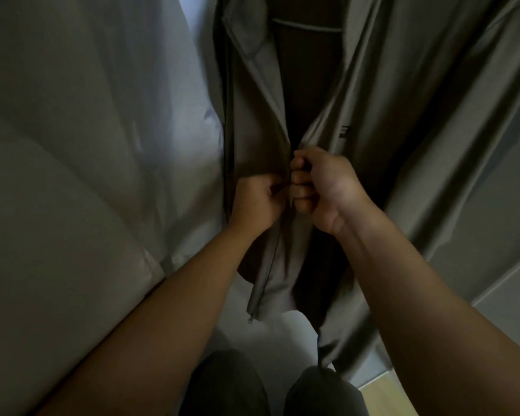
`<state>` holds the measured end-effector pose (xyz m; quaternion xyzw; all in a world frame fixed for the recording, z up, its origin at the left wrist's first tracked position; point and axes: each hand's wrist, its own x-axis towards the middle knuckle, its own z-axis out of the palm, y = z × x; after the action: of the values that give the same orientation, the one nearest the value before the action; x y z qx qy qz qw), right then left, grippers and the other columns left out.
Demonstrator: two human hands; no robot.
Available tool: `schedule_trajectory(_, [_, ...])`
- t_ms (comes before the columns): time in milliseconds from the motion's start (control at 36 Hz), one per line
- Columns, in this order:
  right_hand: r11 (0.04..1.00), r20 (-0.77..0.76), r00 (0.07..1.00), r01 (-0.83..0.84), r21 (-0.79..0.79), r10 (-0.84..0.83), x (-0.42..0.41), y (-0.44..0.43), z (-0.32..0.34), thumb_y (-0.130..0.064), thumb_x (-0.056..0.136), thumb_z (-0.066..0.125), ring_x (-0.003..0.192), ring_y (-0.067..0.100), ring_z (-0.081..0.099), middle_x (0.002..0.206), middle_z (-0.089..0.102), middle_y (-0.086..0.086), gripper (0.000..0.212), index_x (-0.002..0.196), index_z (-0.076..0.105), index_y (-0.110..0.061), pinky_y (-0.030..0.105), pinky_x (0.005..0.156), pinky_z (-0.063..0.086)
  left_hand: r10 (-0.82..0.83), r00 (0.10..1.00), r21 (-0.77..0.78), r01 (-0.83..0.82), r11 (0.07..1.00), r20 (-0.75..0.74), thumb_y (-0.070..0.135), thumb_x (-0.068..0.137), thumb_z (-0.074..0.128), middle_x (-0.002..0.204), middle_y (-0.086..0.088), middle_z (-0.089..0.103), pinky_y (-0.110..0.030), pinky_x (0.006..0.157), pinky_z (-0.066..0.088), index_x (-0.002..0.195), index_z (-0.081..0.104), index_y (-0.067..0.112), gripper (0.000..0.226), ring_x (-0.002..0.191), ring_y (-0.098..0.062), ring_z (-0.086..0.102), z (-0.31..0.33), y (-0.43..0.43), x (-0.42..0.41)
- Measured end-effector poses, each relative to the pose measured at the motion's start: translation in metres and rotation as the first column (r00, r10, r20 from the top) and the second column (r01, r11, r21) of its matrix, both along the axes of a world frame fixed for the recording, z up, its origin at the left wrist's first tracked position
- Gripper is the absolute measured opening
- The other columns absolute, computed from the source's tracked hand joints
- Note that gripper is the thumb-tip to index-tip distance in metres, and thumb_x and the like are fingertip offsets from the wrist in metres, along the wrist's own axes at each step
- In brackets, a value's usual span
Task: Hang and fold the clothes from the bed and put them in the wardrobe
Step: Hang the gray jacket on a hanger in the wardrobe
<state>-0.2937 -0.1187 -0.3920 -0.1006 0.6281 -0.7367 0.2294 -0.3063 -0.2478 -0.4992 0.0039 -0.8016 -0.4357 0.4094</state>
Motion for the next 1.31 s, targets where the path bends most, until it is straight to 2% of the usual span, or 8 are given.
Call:
schedule_trajectory(111, [1.000, -0.052, 0.999, 0.010, 0.016, -0.009, -0.005, 0.003, 0.011, -0.031, 0.099, 0.047, 0.037, 0.010, 0.029, 0.049, 0.037, -0.008, 0.039, 0.060, 0.048, -0.026, 0.021, 0.036, 0.022, -0.008, 0.994, -0.049, 0.013, 0.999, 0.109, 0.031, 0.085, 0.072, 0.053, 0.003, 0.059, -0.017, 0.046, 0.030, 0.064, 0.069, 0.016, 0.026, 0.050, -0.005, 0.051, 0.003, -0.008, -0.005])
schedule_trajectory(306, [1.000, -0.081, 0.997, -0.013, -0.008, 0.012, -0.006, 0.005, 0.025, -0.031, 0.100, 0.047, 0.036, 0.009, 0.029, 0.048, 0.037, -0.008, 0.040, 0.060, 0.047, -0.025, 0.019, 0.035, 0.021, 0.024, 0.999, -0.008, -0.024, 1.000, -0.033, 0.041, 0.080, 0.066, 0.059, 0.028, 0.060, -0.005, 0.052, 0.033, 0.060, 0.058, 0.040, 0.021, 0.056, 0.011, 0.056, 0.031, -0.007, -0.012])
schedule_trajectory(583, [1.000, -0.159, 0.987, 0.004, -0.028, -0.009, -0.007, -0.001, 0.042, -0.031, 0.100, 0.047, 0.038, 0.010, 0.028, 0.049, 0.038, -0.008, 0.040, 0.060, 0.049, -0.025, 0.022, 0.038, 0.020, 0.029, 0.990, 0.052, -0.022, 0.998, -0.138, 0.045, 0.075, 0.061, 0.064, 0.028, 0.063, -0.006, 0.053, 0.035, 0.065, 0.060, 0.042, 0.010, 0.059, 0.008, 0.058, 0.057, -0.002, -0.011])
schedule_trajectory(722, [0.999, -0.173, 0.985, -0.014, -0.051, 0.005, -0.006, -0.005, 0.066, -0.030, 0.100, 0.046, 0.035, 0.009, 0.026, 0.047, 0.035, -0.009, 0.040, 0.060, 0.046, -0.025, 0.020, 0.038, 0.018, 0.023, 1.000, 0.047, -0.022, 0.999, -0.019, 0.038, 0.077, 0.076, 0.067, -0.002, 0.070, -0.039, 0.060, 0.054, 0.071, 0.070, 0.022, 0.018, 0.065, -0.023, 0.067, 0.051, -0.009, -0.019])
schedule_trajectory(889, [0.997, -0.227, 0.974, -0.026, -0.066, 0.010, -0.005, -0.008, 0.079, -0.029, 0.100, 0.045, 0.035, 0.010, 0.027, 0.048, 0.036, -0.007, 0.038, 0.063, 0.047, -0.024, 0.020, 0.037, 0.018, 0.062, 0.988, 0.010, -0.061, 0.998, -0.138, 0.049, 0.067, 0.061, 0.062, 0.021, 0.065, -0.012, 0.049, 0.036, 0.063, 0.061, 0.040, 0.010, 0.057, 0.002, 0.061, 0.092, -0.008, -0.017])
schedule_trajectory(972, [0.994, -0.249, 0.969, -0.040, -0.099, 0.014, -0.005, -0.011, 0.092, -0.027, 0.099, 0.046, 0.035, 0.010, 0.028, 0.047, 0.036, -0.007, 0.038, 0.061, 0.047, -0.024, 0.019, 0.038, 0.020, 0.069, 0.992, 0.012, -0.068, 0.998, -0.109, 0.050, 0.070, 0.063, 0.062, 0.005, 0.066, -0.031, 0.052, 0.045, 0.063, 0.061, 0.028, 0.023, 0.059, -0.014, 0.063, 0.099, -0.008, -0.022])
schedule_trajectory(1111, [0.997, -0.290, 0.957, -0.032, -0.074, 0.009, -0.004, -0.007, 0.107, -0.027, 0.099, 0.047, 0.036, 0.011, 0.027, 0.047, 0.036, -0.007, 0.040, 0.059, 0.045, -0.025, 0.018, 0.038, 0.019, -0.012, 0.999, -0.015, 0.011, 1.000, -0.051, 0.029, 0.077, 0.085, 0.047, 0.014, 0.050, -0.026, 0.050, 0.028, 0.052, 0.048, 0.028, 0.045, 0.047, 0.002, 0.040, 0.097, -0.024, -0.021])
schedule_trajectory(1306, [0.993, -0.287, 0.957, -0.062, -0.105, 0.030, 0.000, -0.007, 0.116, -0.027, 0.101, 0.044, 0.034, 0.009, 0.026, 0.046, 0.035, -0.008, 0.039, 0.063, 0.044, -0.024, 0.019, 0.036, 0.018, -0.035, 0.985, 0.030, 0.041, 0.999, -0.172, 0.053, 0.064, 0.066, 0.065, 0.024, 0.067, -0.012, 0.056, 0.042, 0.067, 0.065, 0.053, 0.003, 0.058, 0.009, 0.058, 0.142, -0.018, -0.016])
